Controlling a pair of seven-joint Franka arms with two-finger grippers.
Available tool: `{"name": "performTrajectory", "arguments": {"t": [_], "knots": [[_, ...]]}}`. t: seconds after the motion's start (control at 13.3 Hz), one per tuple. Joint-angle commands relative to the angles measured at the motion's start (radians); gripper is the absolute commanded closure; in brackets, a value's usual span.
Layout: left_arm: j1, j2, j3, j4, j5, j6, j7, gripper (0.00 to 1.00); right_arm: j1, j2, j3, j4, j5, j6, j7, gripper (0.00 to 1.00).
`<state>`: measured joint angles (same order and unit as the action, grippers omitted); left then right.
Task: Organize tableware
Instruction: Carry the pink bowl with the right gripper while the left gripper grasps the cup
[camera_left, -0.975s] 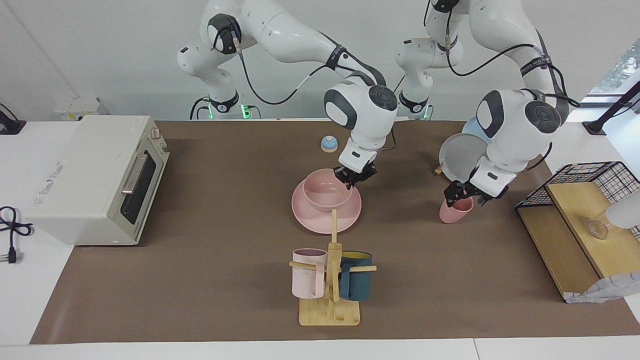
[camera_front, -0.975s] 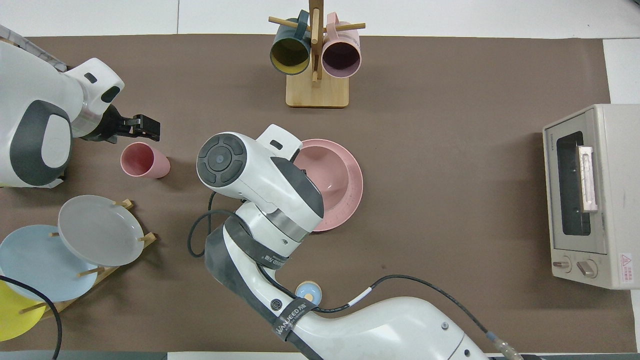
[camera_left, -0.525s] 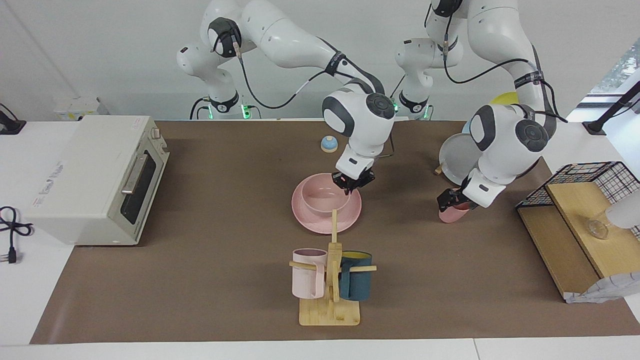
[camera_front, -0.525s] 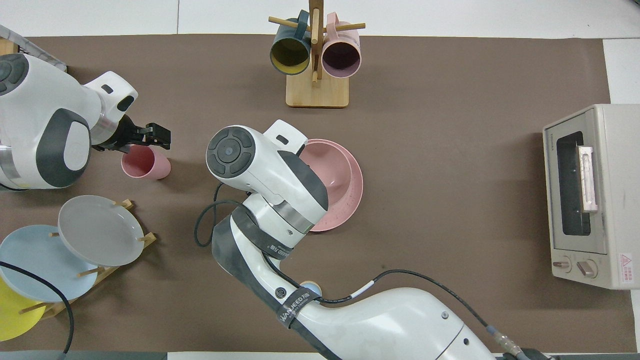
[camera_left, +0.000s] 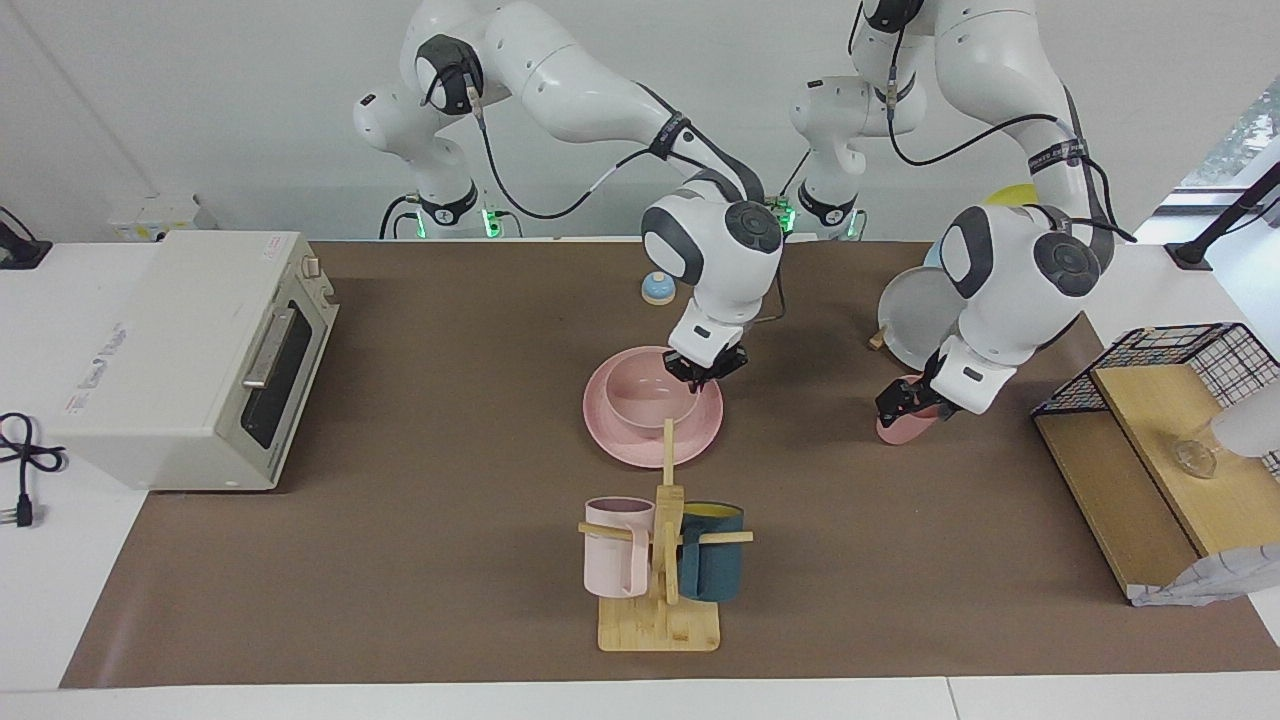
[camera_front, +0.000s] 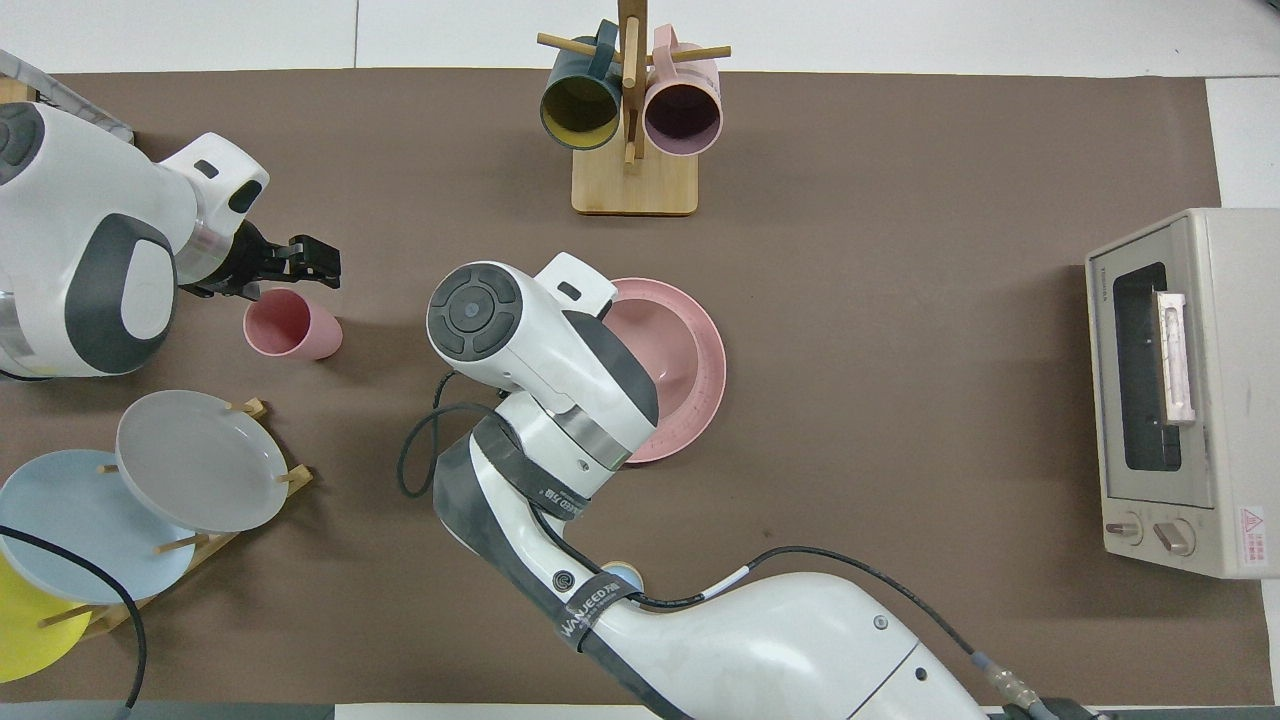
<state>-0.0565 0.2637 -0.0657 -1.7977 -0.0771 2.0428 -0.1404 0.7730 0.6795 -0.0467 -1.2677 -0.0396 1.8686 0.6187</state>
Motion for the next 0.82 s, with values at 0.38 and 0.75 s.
{"name": "performTrajectory", "arguments": {"t": [0.38, 0.75], "knots": [[0.003, -0.037, -0.005, -0.029, -0.032, -0.087, -0.024, 0.0, 0.002, -0.023, 0.01, -0.033, 0.053, 0.004, 0.019, 1.0], [0.0, -0.072, -0.005, -0.187, -0.032, 0.123, -0.038, 0.16, -0.015, -0.023, 0.01, -0.029, 0.05, 0.004, 0.018, 0.65]]}}
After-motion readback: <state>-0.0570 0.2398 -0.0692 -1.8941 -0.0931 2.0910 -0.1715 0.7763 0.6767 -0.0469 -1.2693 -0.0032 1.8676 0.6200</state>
